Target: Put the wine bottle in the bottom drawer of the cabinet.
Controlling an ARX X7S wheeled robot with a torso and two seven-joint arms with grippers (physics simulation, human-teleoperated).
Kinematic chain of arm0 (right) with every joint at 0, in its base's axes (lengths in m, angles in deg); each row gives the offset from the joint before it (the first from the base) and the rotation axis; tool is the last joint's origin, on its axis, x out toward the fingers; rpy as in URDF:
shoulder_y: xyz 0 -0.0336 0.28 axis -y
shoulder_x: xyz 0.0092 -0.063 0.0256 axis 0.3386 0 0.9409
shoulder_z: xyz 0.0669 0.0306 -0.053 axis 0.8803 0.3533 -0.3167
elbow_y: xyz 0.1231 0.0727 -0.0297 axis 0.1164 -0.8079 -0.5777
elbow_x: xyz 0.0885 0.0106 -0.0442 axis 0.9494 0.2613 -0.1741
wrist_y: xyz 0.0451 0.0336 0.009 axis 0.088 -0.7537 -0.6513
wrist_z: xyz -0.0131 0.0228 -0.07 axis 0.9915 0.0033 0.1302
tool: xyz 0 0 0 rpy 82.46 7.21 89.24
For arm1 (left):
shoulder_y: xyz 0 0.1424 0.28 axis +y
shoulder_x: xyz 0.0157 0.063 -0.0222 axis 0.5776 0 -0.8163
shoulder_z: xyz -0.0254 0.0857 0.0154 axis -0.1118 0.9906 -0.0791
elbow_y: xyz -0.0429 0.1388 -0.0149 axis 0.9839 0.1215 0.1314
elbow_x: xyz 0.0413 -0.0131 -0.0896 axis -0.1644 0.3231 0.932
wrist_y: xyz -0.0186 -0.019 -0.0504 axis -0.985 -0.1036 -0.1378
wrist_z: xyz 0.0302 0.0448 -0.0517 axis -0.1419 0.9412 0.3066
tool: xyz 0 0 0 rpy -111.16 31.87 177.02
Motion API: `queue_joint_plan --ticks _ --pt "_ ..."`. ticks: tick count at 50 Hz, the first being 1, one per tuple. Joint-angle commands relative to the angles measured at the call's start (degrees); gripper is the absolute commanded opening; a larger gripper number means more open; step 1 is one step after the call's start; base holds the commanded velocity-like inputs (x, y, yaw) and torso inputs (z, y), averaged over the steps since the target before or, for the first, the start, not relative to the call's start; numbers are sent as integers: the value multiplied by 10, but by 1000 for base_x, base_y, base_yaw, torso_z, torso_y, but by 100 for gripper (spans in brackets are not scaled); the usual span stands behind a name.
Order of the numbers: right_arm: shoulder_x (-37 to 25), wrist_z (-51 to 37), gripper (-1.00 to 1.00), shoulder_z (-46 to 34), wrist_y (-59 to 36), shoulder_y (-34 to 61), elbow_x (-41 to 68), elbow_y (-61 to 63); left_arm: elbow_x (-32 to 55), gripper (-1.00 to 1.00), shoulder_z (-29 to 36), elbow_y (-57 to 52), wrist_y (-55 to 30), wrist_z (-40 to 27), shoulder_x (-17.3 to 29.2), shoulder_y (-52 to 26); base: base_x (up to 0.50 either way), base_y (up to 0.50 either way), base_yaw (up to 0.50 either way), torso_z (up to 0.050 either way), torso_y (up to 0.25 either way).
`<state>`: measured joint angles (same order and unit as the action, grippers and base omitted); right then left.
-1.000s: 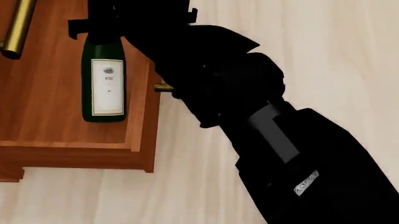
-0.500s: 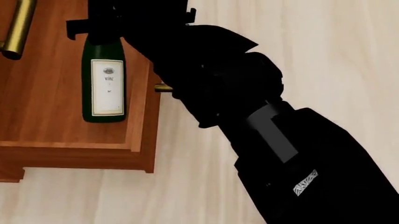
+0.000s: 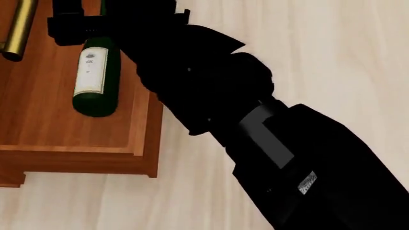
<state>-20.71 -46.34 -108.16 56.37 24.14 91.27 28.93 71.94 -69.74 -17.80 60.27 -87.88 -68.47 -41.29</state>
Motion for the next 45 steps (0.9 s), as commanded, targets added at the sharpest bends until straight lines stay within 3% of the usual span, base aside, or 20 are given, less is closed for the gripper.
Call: queue_joint_plan --ticks 1,13,27,37,45 --pt "0 -91 100 -153 -219 -53 72 -197 -4 100 1 -1 -2 -6 2 -1 0 -4 -4 0 -10" --pt "0 -104 100 -148 -216 48 28 -204 -8 100 3 3 -2 -7 2 -2 0 -5 -5 0 -7" --pt "-3 -106 100 -133 -229 240 7 -153 -13 100 3 3 -3 -11 2 -1 0 -5 -4 0 -2" --pt "-173 -300 100 -68 -232 290 62 196 -16 100 3 3 -4 -14 3 -1 0 -2 0 0 0" --pt "-257 -406 100 -34 -216 290 94 350 -24 100 4 2 -5 -18 4 -2 0 0 0 0 0"
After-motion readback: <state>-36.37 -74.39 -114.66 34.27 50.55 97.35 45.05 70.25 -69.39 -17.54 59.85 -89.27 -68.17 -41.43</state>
